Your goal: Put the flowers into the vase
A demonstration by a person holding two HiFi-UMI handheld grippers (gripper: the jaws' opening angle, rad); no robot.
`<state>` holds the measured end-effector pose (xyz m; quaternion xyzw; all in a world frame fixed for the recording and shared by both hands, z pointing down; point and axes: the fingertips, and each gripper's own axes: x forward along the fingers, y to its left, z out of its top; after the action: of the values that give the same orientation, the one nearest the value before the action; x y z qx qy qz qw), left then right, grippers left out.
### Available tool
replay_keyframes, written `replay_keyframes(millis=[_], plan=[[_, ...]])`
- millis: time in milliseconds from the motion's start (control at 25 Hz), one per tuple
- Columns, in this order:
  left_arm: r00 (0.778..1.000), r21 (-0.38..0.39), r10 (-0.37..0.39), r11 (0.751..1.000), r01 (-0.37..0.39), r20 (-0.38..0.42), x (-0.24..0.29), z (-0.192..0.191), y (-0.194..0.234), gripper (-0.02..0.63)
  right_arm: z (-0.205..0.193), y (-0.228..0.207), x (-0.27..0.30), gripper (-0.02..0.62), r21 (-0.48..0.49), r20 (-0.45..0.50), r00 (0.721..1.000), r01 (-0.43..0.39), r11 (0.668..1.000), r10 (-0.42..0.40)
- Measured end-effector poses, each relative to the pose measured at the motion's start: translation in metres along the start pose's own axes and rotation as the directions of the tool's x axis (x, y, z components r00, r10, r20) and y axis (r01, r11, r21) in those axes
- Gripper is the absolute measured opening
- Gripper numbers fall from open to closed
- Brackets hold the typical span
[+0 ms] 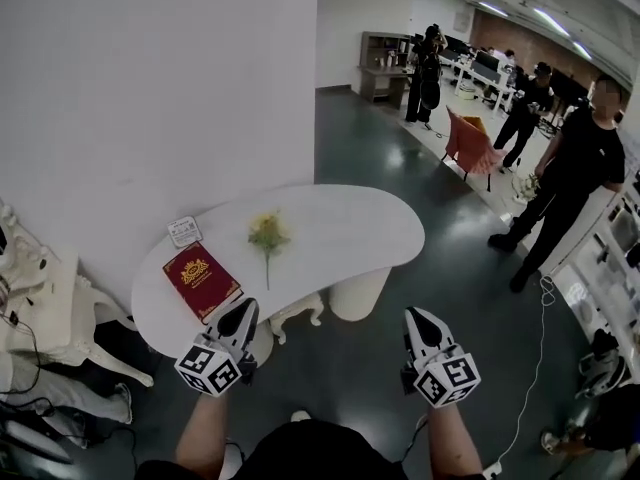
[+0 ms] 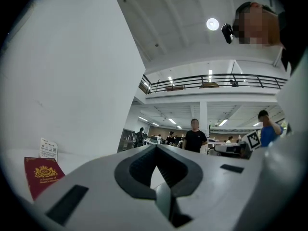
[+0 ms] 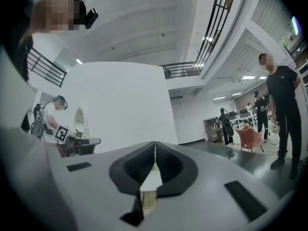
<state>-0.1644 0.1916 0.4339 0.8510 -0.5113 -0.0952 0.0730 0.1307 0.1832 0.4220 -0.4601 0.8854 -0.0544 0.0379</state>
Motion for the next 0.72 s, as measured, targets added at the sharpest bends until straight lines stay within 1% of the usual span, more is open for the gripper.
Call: replay_keyframes(millis=[160,280,360,520,720], plan=[[1.000,-0.005,-0.017,1.000,0.017,0.005,0.008,0.006,0.020,0.009,0.005,0.010,0.026,0.023,-0.004,0.029,1.000,-0.005,1.000,0.005],[1.000,-0.001,-0.021,1.000,0.021,-0.009,0.015,0.009,0.031,0.009,0.005,0.014,0.042,0.023,-0.002,0.028,1.000,-0.011,1.000,0.011],[1.000,0.002,-0.016,1.000,0.016,-0.020,0.021,0.011,0.036,0.009,0.005,0.013,0.049,0.023,0.012,0.036,0.999,-0.017,1.000,0.017],[1.000,-0.018,-0.010,1.000,0.010,-0.005,0.032,0.006,0.051,0.009,0.006,0.009,0.063,0.023,0.046,0.072,0.997,-0.042,0.998,0.039],[1.000,-0.009,0.002,1.000,-0.002,-0.009,0.052,0.004,0.062,0.009,0.004,-0.005,0.095,0.023,0.041,0.064,0.995,-0.077,0.996,0.074]])
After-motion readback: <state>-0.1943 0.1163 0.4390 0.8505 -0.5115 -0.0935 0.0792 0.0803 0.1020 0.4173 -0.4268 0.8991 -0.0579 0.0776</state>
